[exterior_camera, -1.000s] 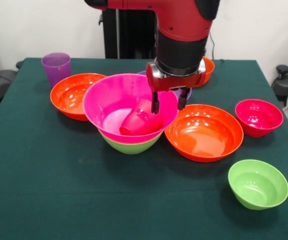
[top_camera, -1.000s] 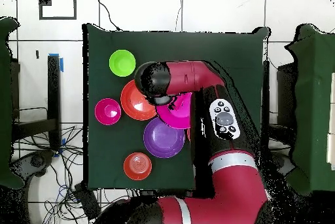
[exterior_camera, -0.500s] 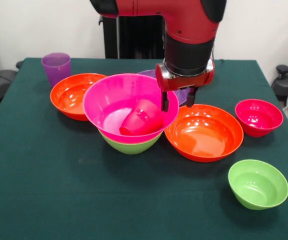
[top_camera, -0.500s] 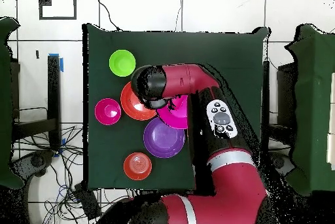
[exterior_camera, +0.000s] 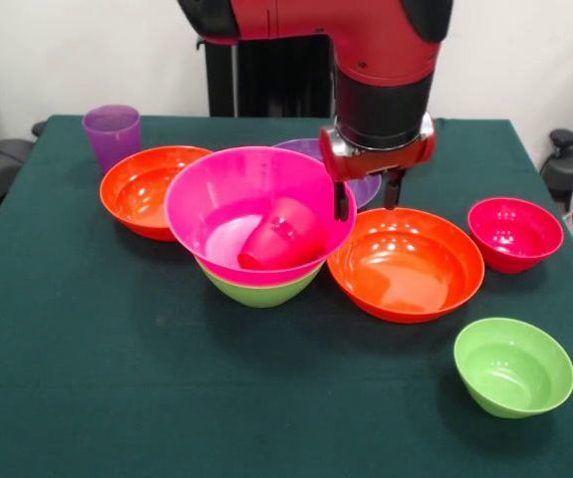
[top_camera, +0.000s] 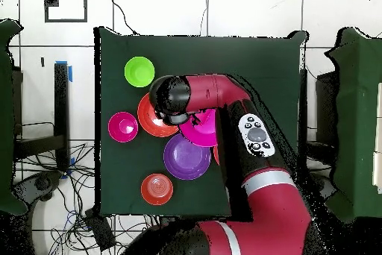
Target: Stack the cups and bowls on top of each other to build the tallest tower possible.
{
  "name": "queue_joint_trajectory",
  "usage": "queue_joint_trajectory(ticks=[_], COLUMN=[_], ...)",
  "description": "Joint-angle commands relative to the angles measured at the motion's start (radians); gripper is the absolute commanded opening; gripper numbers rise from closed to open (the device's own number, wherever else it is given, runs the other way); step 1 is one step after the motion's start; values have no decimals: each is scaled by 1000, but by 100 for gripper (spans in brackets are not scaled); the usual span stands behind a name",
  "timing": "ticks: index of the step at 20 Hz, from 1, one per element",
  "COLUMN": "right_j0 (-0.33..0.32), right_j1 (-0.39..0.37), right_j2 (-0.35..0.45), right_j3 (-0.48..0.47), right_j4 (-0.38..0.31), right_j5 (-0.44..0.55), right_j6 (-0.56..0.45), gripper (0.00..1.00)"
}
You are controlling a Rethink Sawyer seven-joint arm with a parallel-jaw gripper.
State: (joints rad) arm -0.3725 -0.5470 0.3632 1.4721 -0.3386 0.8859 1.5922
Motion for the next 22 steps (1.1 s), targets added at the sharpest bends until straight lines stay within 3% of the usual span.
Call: queue_joint_trajectory(ticks=[1,13,22], right_j0=[-42,-85,-98], right_j1=[-2,-96,-80], right_j2=[111,174,199], right_j3=[52,23,-13], right_j4=[-61,-42,-92], right_j5=[91,264,302], right_j6=[-264,-270,-284], gripper=[100,100,100])
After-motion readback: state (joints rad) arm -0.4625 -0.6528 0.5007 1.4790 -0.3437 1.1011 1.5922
